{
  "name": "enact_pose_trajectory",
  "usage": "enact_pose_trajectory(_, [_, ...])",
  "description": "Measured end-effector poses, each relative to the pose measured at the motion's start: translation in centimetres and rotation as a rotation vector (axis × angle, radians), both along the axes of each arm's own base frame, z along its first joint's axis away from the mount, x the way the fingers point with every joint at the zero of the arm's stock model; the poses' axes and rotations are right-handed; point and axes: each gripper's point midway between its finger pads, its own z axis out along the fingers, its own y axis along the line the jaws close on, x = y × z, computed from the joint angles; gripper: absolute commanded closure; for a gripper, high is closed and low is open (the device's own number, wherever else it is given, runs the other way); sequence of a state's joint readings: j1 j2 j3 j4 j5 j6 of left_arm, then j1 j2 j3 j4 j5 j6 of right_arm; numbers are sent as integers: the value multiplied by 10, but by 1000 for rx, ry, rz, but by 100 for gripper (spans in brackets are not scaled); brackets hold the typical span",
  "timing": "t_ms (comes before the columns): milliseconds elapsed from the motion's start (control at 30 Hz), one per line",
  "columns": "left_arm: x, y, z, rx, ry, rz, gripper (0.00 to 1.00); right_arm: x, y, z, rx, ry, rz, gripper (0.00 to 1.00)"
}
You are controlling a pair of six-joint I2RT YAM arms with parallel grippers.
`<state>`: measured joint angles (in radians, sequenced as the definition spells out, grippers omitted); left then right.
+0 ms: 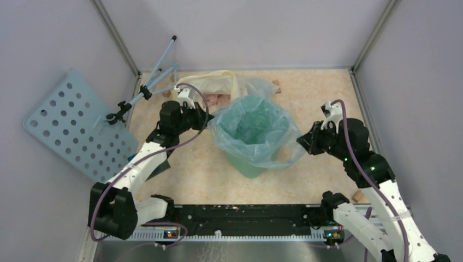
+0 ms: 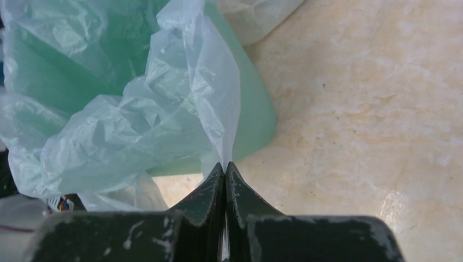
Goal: Put the trash bags into the trash bin
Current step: Place the trash bag in the trash bin.
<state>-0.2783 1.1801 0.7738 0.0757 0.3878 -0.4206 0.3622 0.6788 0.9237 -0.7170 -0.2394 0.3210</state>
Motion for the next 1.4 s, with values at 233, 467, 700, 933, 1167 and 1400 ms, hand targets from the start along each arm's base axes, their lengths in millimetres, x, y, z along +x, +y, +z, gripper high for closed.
enact_pose_trajectory(233, [3, 1, -11, 12, 20, 13, 100, 9, -27, -18, -34, 18, -192, 100])
enact_pose_trajectory(467, [1, 3, -43, 32, 81, 20, 100, 12, -34, -57, -51, 101, -267, 100])
enact_pose_trajectory(700, [-6, 5, -60, 38, 105, 20, 100, 12, -24, -74, -1, 141, -248, 100])
enact_pose_trajectory(933, [-5, 5, -58, 34, 92, 20, 100, 8, -21, -114, 64, 250, -320, 93])
enact_pose_trajectory(1167, [-4, 6, -58, 36, 92, 25, 91, 6, -44, -127, 37, 297, -485, 48])
enact_pose_trajectory(1400, [-2, 16, -53, 42, 96, 101, 45, 4, -48, -74, 96, 207, -501, 41])
